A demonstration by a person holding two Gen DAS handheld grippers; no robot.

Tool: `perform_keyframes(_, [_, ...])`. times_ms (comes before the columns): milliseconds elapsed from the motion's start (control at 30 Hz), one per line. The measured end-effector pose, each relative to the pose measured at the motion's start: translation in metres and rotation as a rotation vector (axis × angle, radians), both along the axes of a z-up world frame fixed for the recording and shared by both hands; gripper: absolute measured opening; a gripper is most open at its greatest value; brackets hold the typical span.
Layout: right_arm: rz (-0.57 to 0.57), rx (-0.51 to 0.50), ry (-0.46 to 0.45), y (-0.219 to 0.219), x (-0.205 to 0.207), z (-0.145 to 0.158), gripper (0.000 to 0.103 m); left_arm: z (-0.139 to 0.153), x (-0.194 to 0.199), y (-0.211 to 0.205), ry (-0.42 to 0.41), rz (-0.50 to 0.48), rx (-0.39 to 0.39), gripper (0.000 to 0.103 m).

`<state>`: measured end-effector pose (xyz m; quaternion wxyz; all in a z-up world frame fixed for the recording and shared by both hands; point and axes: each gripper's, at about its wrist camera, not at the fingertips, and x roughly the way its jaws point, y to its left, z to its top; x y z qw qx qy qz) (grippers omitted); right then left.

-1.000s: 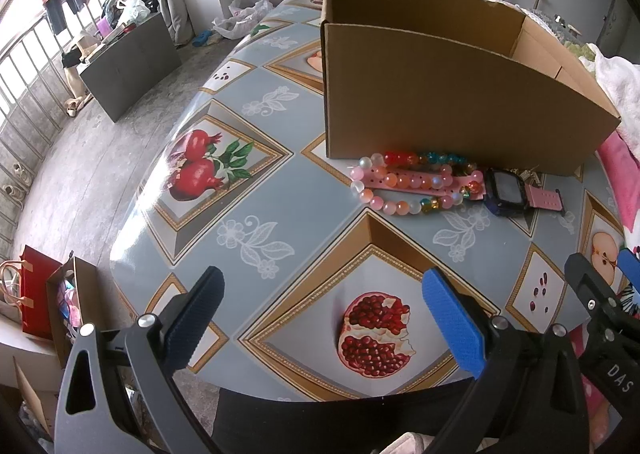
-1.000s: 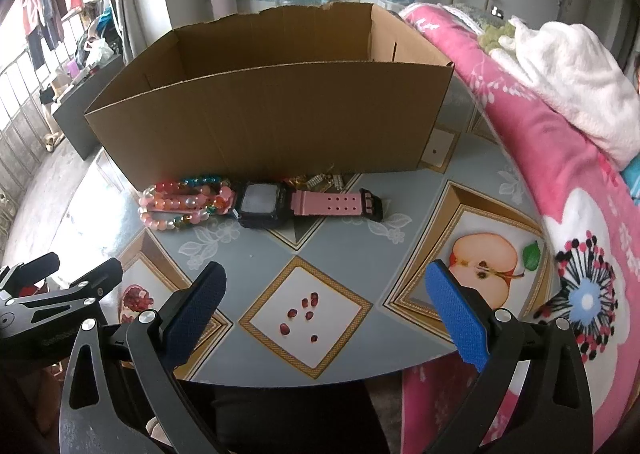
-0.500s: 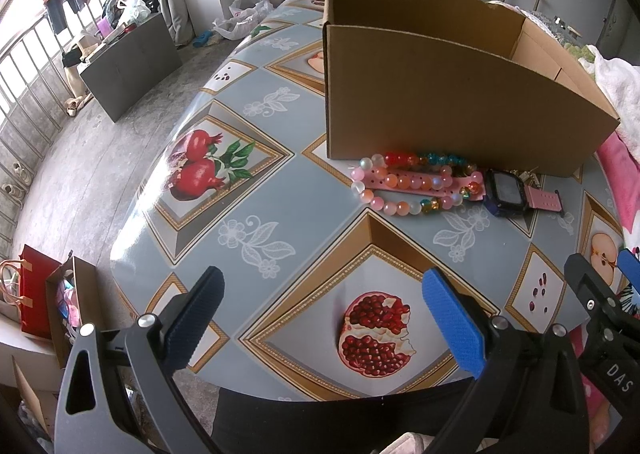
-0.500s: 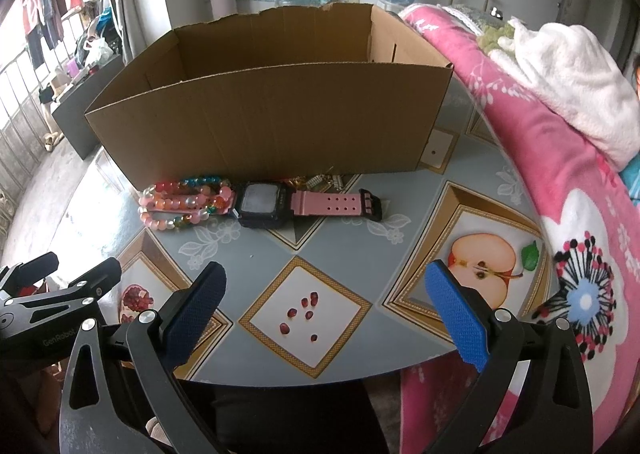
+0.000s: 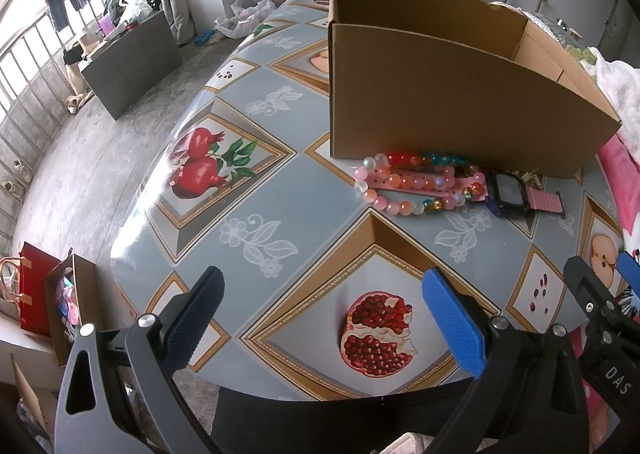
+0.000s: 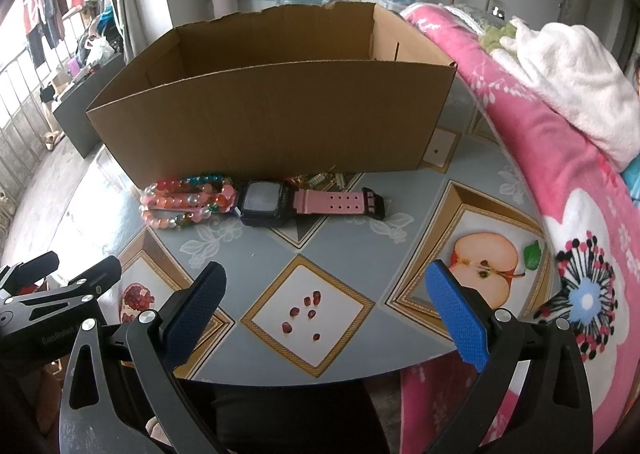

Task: Organize jewelry

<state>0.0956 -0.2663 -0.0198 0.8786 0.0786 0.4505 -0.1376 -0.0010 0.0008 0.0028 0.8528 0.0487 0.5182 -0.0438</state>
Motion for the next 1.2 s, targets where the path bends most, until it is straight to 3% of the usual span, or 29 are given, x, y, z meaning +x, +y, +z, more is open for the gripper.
perform_keyframes(1000, [0.022, -0.004, -0.027, -0.003, 0.001, 0.005, 0.096, -0.005, 0.007, 0.012, -0.001, 0.02, -0.028, 0.097])
perform_keyframes(1200, [0.059, 0.065, -0.129, -0.028, 0.018, 0.02, 0.096, 0.002, 0.015, 0.014, -0.108, -0.032, -0.054, 0.097])
